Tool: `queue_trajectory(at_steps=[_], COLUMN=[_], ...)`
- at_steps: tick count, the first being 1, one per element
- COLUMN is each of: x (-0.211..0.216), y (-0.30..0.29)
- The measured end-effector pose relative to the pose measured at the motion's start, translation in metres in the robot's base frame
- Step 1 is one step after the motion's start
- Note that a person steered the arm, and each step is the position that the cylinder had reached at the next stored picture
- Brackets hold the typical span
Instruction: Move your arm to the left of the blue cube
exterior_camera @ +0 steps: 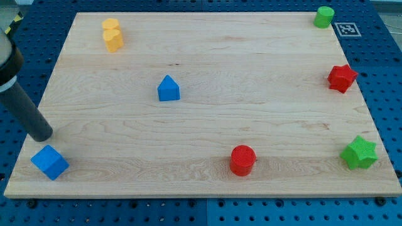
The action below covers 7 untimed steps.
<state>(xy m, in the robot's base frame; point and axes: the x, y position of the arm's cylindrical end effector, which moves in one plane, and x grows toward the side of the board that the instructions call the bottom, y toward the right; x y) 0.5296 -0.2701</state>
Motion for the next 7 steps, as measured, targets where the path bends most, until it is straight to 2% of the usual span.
queue_trajectory(at_steps=[7], x=[0.039], y=[-0.017])
